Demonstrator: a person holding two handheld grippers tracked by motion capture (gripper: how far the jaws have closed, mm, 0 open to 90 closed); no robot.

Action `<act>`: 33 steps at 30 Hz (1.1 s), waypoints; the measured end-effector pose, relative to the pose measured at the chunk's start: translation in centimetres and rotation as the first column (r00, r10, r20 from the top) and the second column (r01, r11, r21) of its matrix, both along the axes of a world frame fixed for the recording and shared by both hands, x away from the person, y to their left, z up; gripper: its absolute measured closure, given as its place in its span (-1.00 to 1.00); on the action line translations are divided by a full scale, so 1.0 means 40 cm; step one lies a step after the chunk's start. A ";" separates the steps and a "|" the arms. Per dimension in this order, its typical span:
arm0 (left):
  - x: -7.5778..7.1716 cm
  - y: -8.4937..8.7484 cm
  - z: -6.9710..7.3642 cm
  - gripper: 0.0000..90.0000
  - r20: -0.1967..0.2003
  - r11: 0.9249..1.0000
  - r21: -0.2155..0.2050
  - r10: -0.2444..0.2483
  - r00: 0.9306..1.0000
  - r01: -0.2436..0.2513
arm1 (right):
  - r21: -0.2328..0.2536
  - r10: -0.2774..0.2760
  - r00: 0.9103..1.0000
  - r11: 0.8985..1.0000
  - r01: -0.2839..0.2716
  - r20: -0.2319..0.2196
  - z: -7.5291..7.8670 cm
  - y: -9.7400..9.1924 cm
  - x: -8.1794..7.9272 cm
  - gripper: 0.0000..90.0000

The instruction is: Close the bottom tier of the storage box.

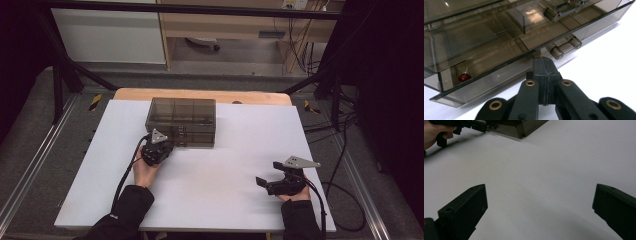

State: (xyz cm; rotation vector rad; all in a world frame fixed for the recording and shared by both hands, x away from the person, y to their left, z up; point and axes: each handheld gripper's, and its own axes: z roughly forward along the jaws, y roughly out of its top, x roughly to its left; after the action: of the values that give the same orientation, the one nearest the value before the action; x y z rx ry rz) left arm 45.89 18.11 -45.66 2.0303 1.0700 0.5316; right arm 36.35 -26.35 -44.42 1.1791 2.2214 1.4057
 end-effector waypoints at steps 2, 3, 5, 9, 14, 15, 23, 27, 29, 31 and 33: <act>0.001 0.002 0.000 1.00 0.003 1.000 -0.003 0.002 1.000 -0.002 | 0.000 0.000 1.000 1.000 0.000 0.000 0.000 0.000 0.000 -0.99; 0.002 0.002 0.000 1.00 0.002 1.000 -0.006 0.005 1.000 -0.005 | 0.000 0.000 1.000 1.000 0.000 0.000 0.000 0.000 0.000 -0.99; 0.002 0.003 0.001 1.00 0.002 1.000 -0.006 0.007 1.000 -0.007 | 0.000 0.000 1.000 1.000 0.000 -0.001 0.000 0.000 0.000 -0.99; 0.004 0.003 0.001 1.00 0.005 1.000 -0.005 0.010 1.000 -0.010 | 0.001 0.000 1.000 1.000 0.000 -0.002 0.000 0.000 0.000 -0.99; 0.008 0.006 0.000 1.00 0.003 1.000 -0.013 0.025 1.000 -0.025 | 0.000 -0.001 1.000 1.000 0.001 -0.002 0.000 0.000 0.000 -0.99; 0.009 0.005 0.000 1.00 0.007 0.999 -0.015 0.028 1.000 -0.028 | 0.001 -0.001 1.000 1.000 0.001 -0.002 0.000 0.000 0.000 -0.99; 0.018 0.001 0.000 1.00 0.010 1.000 0.008 0.030 1.000 -0.030 | -0.001 -0.001 1.000 1.000 0.001 0.000 0.000 -0.001 0.000 -0.99; 0.024 0.001 0.000 1.00 0.007 0.999 0.013 0.037 0.999 -0.038 | -0.001 -0.001 1.000 1.000 0.001 0.000 0.000 -0.001 0.000 -0.99; 0.026 0.000 0.000 1.00 0.010 0.999 0.019 0.038 0.999 -0.038 | -0.001 -0.001 1.000 1.000 0.001 -0.001 0.000 0.000 0.000 -0.99; 0.029 -0.001 0.000 1.00 0.010 0.999 0.021 0.038 0.999 -0.038 | -0.001 -0.001 1.000 1.000 0.001 0.000 0.000 -0.001 0.000 -0.99; 0.032 -0.002 0.000 1.00 0.006 0.999 0.014 0.038 0.999 -0.038 | -0.001 -0.002 1.000 1.000 0.002 -0.001 0.000 -0.001 0.000 -0.99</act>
State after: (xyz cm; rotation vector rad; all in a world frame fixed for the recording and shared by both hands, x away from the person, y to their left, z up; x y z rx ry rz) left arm 47.18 18.02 -45.66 2.0233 1.1060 0.5659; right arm 36.36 -26.40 -44.42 1.1810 2.2207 1.4034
